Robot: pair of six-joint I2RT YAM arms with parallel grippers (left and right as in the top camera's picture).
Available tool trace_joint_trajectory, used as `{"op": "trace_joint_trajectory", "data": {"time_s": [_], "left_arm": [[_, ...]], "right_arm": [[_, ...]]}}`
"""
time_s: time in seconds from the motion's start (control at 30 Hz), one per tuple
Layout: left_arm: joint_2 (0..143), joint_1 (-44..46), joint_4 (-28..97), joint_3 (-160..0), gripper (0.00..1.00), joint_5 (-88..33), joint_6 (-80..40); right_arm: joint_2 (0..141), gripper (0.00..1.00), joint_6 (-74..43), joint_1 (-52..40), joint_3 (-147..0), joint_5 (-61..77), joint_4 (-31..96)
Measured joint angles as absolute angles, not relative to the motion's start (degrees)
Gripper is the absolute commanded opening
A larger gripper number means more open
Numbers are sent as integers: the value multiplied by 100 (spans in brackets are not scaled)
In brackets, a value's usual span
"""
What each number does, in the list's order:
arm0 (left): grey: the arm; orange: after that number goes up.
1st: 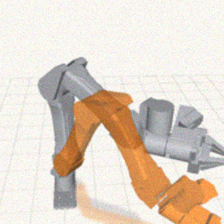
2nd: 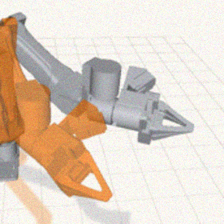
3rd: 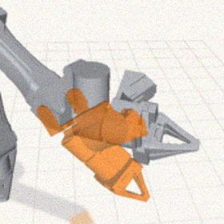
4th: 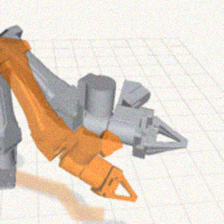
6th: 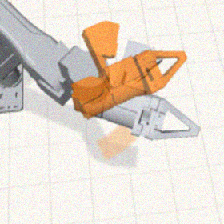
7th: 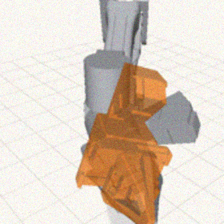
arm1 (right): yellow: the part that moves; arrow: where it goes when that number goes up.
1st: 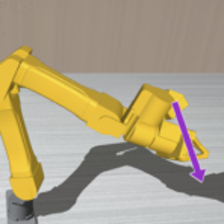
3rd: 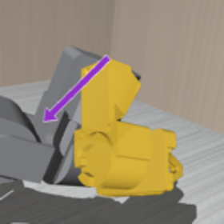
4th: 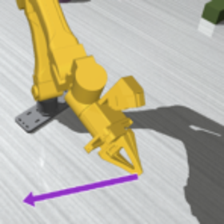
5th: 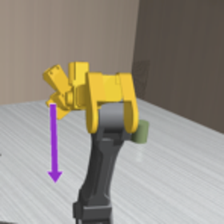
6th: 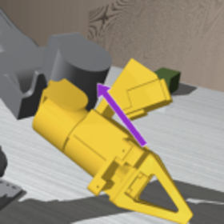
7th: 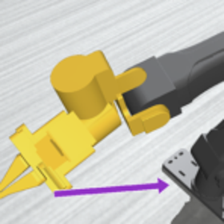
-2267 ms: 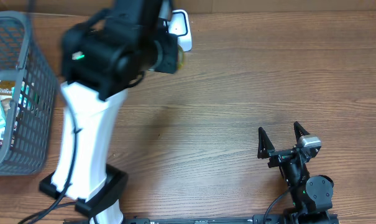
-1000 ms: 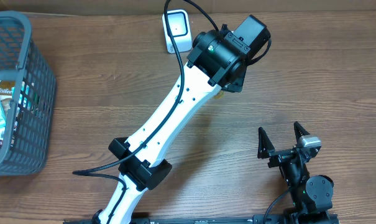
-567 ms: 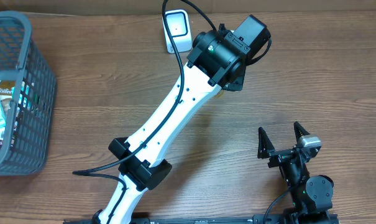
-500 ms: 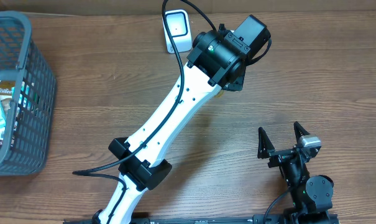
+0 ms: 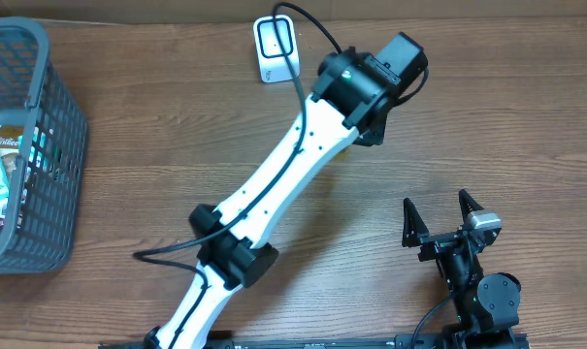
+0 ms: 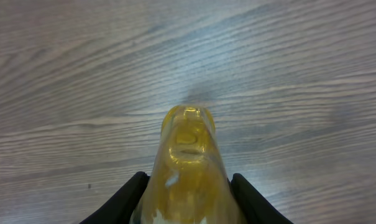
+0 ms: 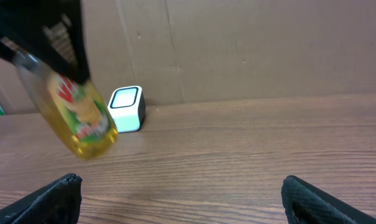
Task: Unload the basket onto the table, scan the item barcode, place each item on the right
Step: 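Carry the bottle right toward the white scanner with the left gripper, then lower the bottle upright onto the table right of the scanner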
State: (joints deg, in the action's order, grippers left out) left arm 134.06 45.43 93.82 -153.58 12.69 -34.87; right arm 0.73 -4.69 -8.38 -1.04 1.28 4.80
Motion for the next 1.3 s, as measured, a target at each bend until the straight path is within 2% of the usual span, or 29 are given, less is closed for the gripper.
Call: {"op": "trace_joint_trajectory", "data": {"time_s": [0.33, 0.67, 1.3], "left_arm": [[13843, 4770, 9129, -15334, 13, 1197, -3520], [14202, 4803, 9126, -15334, 12, 963, -4104], [14252, 4880, 8829, -15334, 9, 812, -4254]], "right_arm": [[73, 100, -467, -838, -104, 128, 480], [73, 100, -467, -838, -104, 128, 482], [73, 100, -467, -838, -104, 130, 482]]}}
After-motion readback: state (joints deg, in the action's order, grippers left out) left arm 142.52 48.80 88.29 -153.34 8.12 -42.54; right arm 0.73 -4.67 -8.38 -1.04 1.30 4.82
